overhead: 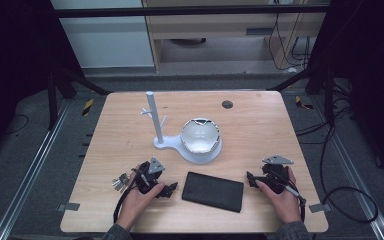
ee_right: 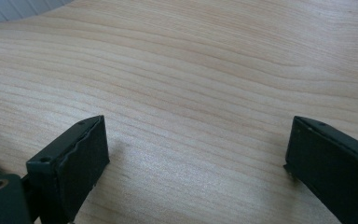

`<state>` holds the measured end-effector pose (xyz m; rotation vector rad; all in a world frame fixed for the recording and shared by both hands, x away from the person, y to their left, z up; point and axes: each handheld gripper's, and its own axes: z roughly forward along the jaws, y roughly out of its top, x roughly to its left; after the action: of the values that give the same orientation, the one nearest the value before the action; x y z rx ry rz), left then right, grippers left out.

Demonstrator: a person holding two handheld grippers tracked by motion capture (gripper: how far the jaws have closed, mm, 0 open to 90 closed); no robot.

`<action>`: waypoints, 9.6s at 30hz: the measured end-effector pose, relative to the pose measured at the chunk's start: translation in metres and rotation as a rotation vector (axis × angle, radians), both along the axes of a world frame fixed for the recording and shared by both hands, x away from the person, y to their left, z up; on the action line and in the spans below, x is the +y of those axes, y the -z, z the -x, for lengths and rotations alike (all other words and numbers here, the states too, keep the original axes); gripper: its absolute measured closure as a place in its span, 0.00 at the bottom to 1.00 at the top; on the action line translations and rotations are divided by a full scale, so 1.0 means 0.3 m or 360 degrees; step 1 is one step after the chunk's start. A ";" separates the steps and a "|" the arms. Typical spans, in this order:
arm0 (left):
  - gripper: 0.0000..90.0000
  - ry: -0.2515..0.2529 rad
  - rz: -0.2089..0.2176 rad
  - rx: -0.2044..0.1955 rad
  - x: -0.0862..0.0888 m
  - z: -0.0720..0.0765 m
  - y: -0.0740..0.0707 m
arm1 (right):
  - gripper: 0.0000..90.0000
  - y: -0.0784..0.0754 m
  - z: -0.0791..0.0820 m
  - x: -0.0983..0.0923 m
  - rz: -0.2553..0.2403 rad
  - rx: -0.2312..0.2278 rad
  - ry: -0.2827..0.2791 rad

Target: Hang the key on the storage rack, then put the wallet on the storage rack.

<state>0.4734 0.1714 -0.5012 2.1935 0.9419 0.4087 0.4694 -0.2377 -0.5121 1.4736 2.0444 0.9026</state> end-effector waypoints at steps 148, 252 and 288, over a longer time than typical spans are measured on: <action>1.00 0.0116 -0.0595 0.0245 0.309 -0.101 -0.619 | 0.00 0.002 -0.004 -0.002 0.0017 0.0025 -0.0062; 0.90 0.0004 -0.0687 0.0069 0.102 -0.304 -0.820 | 0.00 0.003 -0.031 0.002 0.0029 0.0019 -0.0060; 0.15 0.0290 -0.0095 -0.0146 -0.004 0.035 -0.230 | 0.09 -0.054 0.078 0.016 0.0079 -0.0092 -0.0142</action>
<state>0.4628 0.1701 -0.4321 2.2713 0.6821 0.4514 0.4460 -0.2328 -0.4958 1.3242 2.0890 0.9119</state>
